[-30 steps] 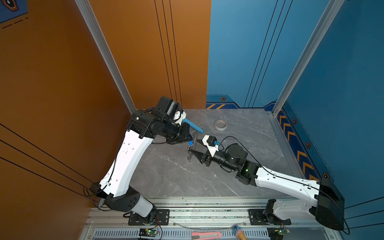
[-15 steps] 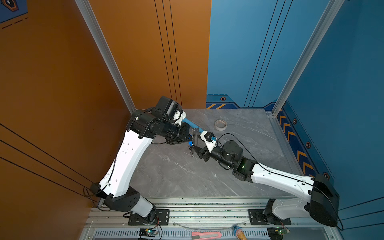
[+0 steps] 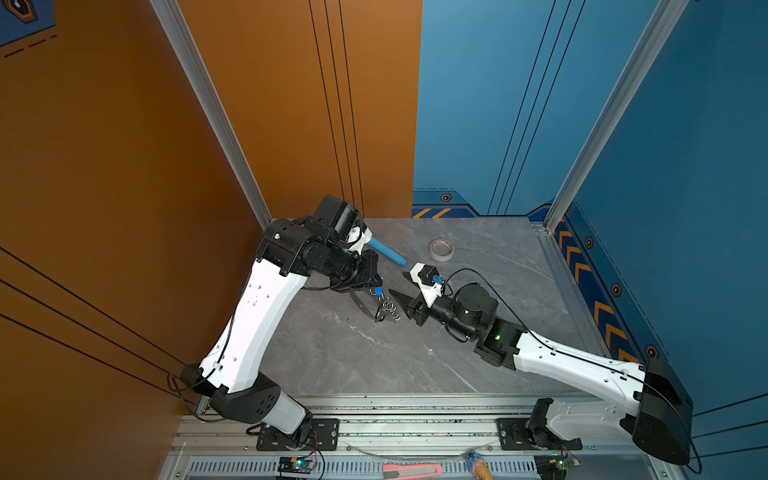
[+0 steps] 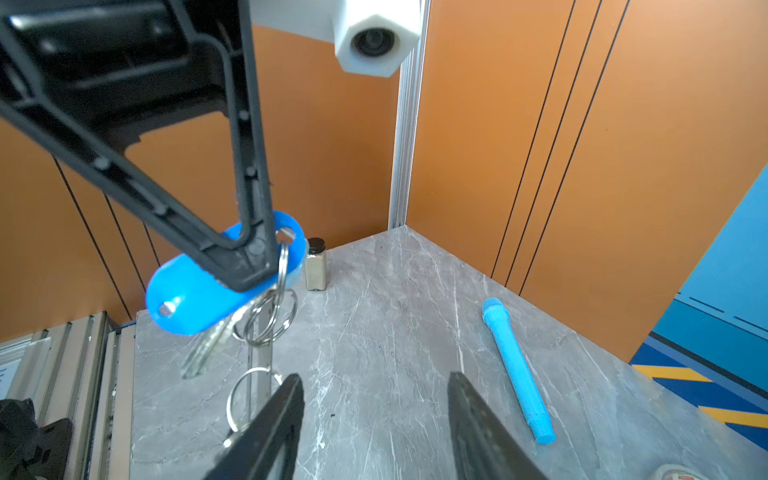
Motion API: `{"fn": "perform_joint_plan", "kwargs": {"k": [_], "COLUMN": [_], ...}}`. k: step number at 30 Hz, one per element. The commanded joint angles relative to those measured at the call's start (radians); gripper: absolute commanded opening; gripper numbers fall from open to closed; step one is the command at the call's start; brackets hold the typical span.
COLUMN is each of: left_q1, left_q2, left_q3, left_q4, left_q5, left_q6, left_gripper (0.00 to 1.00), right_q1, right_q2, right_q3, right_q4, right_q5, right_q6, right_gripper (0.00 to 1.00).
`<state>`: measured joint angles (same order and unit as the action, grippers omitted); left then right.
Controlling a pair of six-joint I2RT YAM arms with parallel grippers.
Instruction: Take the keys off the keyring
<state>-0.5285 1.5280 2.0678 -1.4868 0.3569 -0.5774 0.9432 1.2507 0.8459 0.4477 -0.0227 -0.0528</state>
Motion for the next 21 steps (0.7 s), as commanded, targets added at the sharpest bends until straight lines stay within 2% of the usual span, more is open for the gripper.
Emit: {"fn": "perform_joint_plan", "kwargs": {"k": [1, 10, 16, 21], "left_q1": [0.002, -0.020, -0.043, -0.063], "left_q2": [0.014, 0.113, 0.212, 0.283], "left_q3": [-0.026, -0.051, -0.002, 0.051], "left_q4": [-0.010, -0.009, -0.009, -0.009], "left_q5": [-0.003, -0.012, 0.018, 0.033], "left_q6": [0.023, 0.062, 0.078, 0.103], "left_gripper": [0.00, 0.00, 0.00, 0.00], "right_q1": [-0.009, -0.037, -0.055, -0.160], "right_q2": [-0.049, -0.144, -0.130, -0.074], "right_q3": [-0.030, -0.153, -0.220, -0.219], "right_q4": [-0.019, -0.048, 0.035, 0.104], "right_q5": [-0.016, -0.050, -0.080, -0.201], "right_q6": [0.001, 0.058, 0.071, 0.119], "right_gripper": [0.57, 0.54, 0.44, 0.37]}}
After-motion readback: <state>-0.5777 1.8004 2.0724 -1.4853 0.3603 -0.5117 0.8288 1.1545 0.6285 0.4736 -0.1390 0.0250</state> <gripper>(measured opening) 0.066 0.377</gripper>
